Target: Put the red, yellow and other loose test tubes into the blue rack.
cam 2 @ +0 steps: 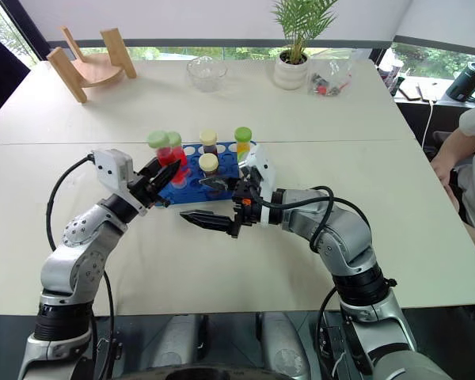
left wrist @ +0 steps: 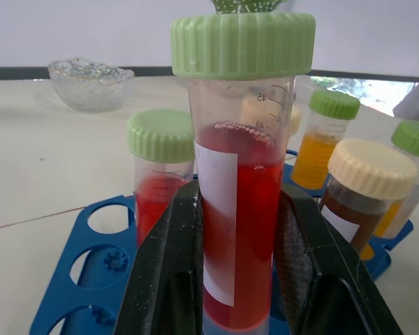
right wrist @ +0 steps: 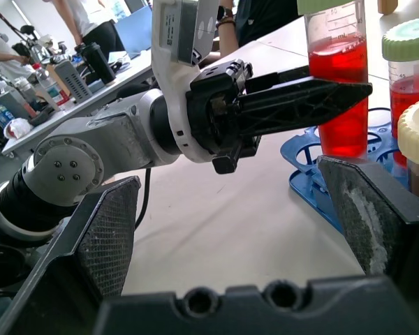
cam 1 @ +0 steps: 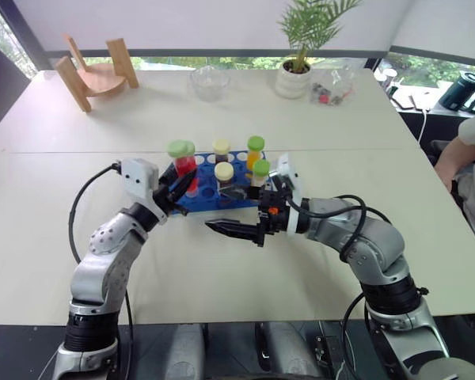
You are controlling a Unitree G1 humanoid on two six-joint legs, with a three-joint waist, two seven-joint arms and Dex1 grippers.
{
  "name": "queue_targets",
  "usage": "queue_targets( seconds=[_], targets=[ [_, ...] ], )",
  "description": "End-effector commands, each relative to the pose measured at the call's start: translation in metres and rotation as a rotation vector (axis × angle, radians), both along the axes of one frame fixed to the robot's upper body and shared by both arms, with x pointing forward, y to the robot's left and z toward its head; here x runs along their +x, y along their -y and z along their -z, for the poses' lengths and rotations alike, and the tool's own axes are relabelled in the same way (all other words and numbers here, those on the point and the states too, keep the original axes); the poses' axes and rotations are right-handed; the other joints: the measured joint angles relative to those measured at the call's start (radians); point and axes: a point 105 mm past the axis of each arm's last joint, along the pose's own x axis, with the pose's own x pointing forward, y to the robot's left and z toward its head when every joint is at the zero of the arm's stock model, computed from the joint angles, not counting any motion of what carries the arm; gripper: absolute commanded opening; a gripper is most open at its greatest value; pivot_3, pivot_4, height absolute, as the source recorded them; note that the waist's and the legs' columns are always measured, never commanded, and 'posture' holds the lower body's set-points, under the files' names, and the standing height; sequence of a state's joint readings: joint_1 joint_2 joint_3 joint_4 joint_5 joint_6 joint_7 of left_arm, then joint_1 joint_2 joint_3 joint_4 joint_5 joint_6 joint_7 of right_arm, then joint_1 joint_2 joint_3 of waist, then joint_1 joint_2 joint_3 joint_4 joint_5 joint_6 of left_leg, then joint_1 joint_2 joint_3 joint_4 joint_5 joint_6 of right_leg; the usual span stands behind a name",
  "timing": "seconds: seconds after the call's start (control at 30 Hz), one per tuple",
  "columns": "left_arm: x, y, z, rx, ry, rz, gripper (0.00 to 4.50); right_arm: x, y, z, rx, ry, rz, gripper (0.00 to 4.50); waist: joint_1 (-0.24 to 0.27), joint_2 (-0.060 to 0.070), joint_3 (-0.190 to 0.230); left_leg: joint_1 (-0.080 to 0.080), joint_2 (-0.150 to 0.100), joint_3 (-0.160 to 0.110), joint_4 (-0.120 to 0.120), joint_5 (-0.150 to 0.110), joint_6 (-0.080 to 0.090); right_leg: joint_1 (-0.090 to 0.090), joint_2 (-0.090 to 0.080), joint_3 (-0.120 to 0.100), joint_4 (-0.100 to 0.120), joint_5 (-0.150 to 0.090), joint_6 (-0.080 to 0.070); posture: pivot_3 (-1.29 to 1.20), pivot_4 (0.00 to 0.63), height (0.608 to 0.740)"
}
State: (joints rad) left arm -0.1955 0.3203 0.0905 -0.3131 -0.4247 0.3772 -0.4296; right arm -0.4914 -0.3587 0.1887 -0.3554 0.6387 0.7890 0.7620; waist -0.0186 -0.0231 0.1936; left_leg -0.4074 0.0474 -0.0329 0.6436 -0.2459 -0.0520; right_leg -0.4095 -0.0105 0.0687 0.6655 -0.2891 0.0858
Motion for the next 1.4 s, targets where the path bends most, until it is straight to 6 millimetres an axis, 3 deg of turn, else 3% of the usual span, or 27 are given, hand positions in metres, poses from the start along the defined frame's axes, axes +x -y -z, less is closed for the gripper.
queue_targets(
  seconds=[0.03, 0.27, 0.57, 0.8, 0.87, 0.97, 1.07, 1.23, 1.4],
  targets=[
    [-0.001, -0.001, 0.003, 0.029, 0.026, -0.005, 0.8, -0.002, -0.003, -0.008, 0.03, 0.034, -0.014, 4.5, 0.0, 0.0, 0.0, 0.0, 0.0, 0.0, 0.0, 0.0, 0.0, 0.0, 0.0, 0.0, 0.0, 0.0, 0.0, 0.0, 0.15, 0.74],
    [0.003, -0.009, 0.01, 0.076, 0.043, -0.041, 0.8, -0.002, -0.003, -0.008, 0.035, 0.034, -0.011, 4.5, -0.001, 0.0, 0.0, 0.0, 0.0, 0.0, 0.0, 0.0, 0.0, 0.0, 0.0, 0.0, 0.0, 0.0, 0.0, 0.0, 0.15, 0.74],
    [0.005, 0.001, 0.013, 0.093, 0.046, 0.009, 0.8, -0.003, -0.004, -0.008, 0.041, 0.032, -0.004, 4.5, 0.0, 0.0, 0.0, 0.0, 0.0, 0.0, 0.0, 0.0, 0.0, 0.0, 0.0, 0.0, 0.0, 0.0, 0.0, 0.0, 0.15, 0.74],
    [-0.001, -0.007, 0.003, 0.071, 0.042, 0.003, 4.18, -0.002, -0.003, -0.007, 0.04, 0.029, -0.001, 4.5, 0.0, 0.0, 0.0, 0.0, 0.0, 0.0, 0.0, 0.0, 0.0, 0.0, 0.0, 0.0, 0.0, 0.0, 0.0, 0.0, 0.15, 0.74],
    [-0.006, -0.013, -0.007, 0.068, 0.034, -0.003, 4.43, -0.003, -0.001, -0.006, 0.035, 0.027, -0.002, 4.5, -0.002, 0.0, 0.0, 0.0, 0.0, 0.0, 0.0, 0.0, 0.0, 0.0, 0.0, 0.0, 0.0, 0.0, 0.0, 0.0, 0.15, 0.74],
    [-0.026, -0.029, -0.015, 0.153, -0.011, 0.023, 4.43, -0.011, 0.01, -0.001, -0.002, 0.007, -0.023, 4.5, -0.004, 0.0, 0.0, 0.0, 0.001, 0.0, 0.0, 0.0, 0.0, -0.001, 0.0, 0.0, 0.0, 0.0, 0.0, 0.0, 0.15, 0.74],
    [-0.056, -0.051, -0.009, 0.262, -0.119, 0.063, 4.43, -0.024, 0.029, 0.006, -0.054, -0.036, -0.051, 4.5, -0.006, 0.001, 0.001, 0.0, 0.001, 0.0, -0.002, 0.0, 0.0, -0.001, 0.0, 0.0, 0.0, 0.0, 0.0, 0.0, 0.15, 0.74],
    [-0.107, -0.073, 0.031, 0.432, -0.324, 0.162, 4.43, -0.033, 0.067, 0.031, -0.228, -0.118, -0.028, 4.5, -0.002, 0.001, 0.001, 0.0, 0.0, 0.003, -0.007, -0.001, 0.001, -0.003, -0.002, 0.001, -0.003, -0.003, -0.004, 0.0, 0.15, 0.74],
    [-0.125, -0.066, 0.062, 0.367, -0.408, 0.179, 4.43, -0.034, 0.086, 0.047, -0.309, -0.161, -0.019, 4.5, 0.003, 0.001, 0.001, 0.0, 0.0, 0.004, -0.007, -0.001, 0.001, -0.003, -0.003, 0.002, -0.005, -0.003, -0.008, 0.0, 0.15, 0.74]
  ],
)
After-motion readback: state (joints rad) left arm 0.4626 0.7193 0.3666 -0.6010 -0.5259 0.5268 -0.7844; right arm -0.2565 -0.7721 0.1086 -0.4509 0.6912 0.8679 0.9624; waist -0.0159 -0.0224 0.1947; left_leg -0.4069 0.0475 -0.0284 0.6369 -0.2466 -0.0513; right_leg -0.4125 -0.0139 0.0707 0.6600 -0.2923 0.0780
